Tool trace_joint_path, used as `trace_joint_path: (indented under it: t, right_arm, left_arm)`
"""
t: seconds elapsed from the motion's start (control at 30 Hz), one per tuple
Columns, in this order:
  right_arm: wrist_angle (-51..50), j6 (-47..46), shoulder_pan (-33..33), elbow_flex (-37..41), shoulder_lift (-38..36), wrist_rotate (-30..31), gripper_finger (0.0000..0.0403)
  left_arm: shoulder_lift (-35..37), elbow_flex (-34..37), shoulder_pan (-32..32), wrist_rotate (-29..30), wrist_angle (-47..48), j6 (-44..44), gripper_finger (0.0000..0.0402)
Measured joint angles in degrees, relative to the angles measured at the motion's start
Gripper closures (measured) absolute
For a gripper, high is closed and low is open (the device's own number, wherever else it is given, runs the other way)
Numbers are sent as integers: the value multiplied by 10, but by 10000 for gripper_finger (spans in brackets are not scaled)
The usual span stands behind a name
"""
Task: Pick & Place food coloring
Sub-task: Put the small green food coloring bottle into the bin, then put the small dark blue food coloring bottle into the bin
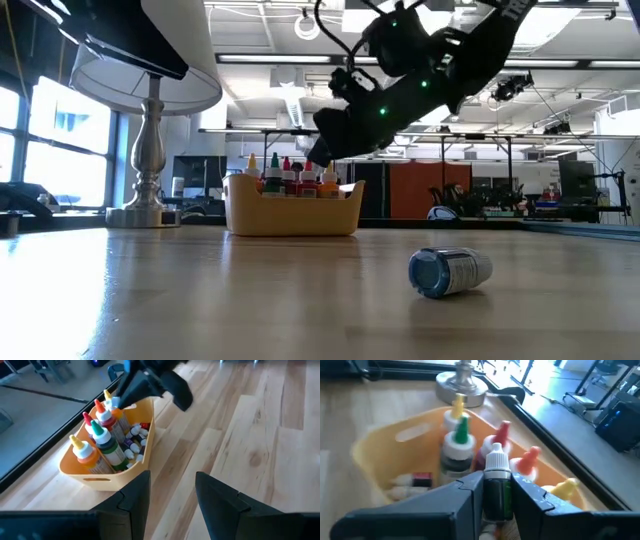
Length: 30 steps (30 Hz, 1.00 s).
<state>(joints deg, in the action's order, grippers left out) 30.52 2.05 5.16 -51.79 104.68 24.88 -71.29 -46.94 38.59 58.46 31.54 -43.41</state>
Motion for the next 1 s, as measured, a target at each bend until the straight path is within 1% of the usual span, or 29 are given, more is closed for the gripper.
trace_joint_path:
  t: [0.1,0.2,0.33,0.53,0.67,0.83,1.0]
  right_arm:
    - [-8,13,21,0,0,-38,322]
    - [-24,14,28,0,0,-55,312]
    - [-40,11,29,0,0,-59,284]
    - [-19,26,11,0,-5,-63,247]
    - [-22,35,-30,0,-33,-88,242]
    - [-24,31,-119,0,-72,-123,255]
    - [-41,28,-210,0,-92,-199,264]
  left_arm:
    - [0,0,0,0,0,9,248]
    - [0,0,0,-1,1,12,248]
    - [0,0,0,-2,0,12,248]
    - [0,0,0,-4,-1,11,248]
    - [0,0,0,-4,-1,10,248]
    - [0,0,0,-4,-3,9,248]
    - [0,0,0,-4,-15,9,248]
